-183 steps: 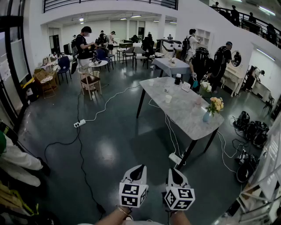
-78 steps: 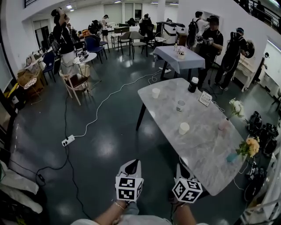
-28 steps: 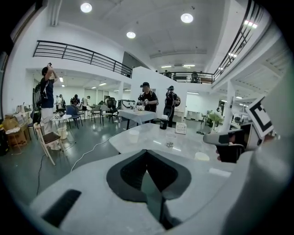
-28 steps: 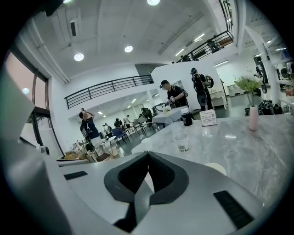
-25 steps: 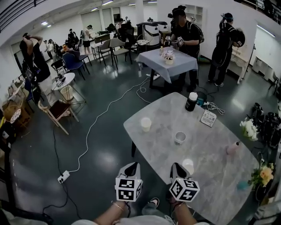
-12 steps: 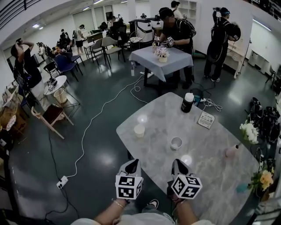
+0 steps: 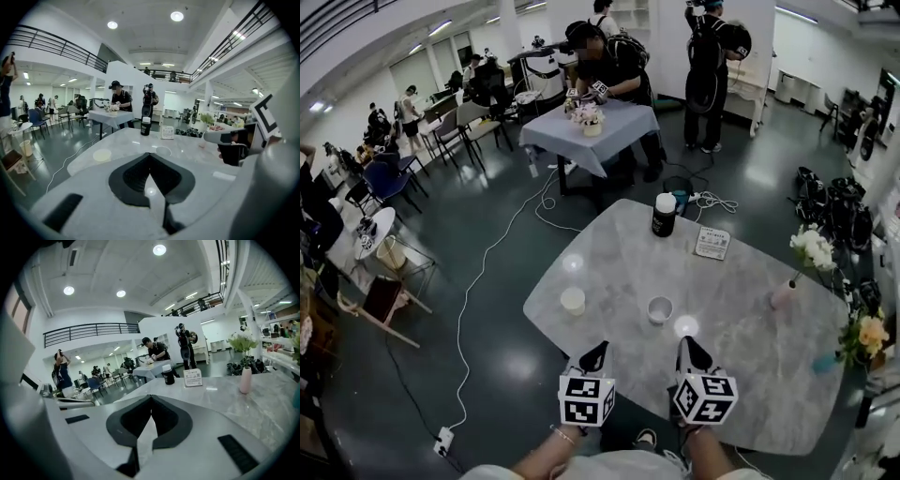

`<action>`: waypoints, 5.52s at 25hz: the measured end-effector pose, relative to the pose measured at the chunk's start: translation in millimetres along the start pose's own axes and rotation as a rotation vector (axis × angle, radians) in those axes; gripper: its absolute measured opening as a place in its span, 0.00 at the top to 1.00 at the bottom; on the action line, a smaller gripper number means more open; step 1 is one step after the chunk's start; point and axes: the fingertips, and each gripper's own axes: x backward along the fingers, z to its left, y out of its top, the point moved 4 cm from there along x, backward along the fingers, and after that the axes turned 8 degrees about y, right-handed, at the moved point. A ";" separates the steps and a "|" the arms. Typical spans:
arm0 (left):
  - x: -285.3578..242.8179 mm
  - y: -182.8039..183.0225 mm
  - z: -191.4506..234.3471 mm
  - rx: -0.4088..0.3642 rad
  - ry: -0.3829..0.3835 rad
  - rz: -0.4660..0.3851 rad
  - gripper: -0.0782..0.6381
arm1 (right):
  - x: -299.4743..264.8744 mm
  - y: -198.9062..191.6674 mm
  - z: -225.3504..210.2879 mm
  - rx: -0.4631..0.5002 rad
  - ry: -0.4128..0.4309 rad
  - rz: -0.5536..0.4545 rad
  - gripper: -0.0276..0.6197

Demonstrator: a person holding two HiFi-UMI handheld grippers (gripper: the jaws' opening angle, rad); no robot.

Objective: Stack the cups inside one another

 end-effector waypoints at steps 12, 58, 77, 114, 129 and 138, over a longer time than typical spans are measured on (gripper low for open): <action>-52.4 28.4 11.7 -0.049 -0.221 -0.004 0.90 | -17.0 7.4 13.1 -0.042 -0.165 -0.055 0.95; -48.2 -76.9 -114.3 -0.186 -0.491 0.236 0.90 | 92.4 -122.9 -34.1 -0.257 -0.359 0.060 0.92; -57.9 -113.9 -105.9 -0.186 -0.448 0.322 0.90 | 66.8 -163.3 -50.1 -0.265 -0.321 0.166 0.68; -77.9 -134.4 -79.2 -0.141 -0.369 0.379 0.90 | 20.0 -173.6 -79.1 -0.165 -0.322 0.251 0.60; -79.7 -120.8 -69.1 -0.116 -0.353 0.353 0.90 | 12.5 -155.5 -71.6 -0.154 -0.313 0.228 0.60; -80.0 -94.9 -59.5 -0.089 -0.328 0.299 0.90 | -2.4 -128.9 -65.0 -0.138 -0.276 0.207 0.60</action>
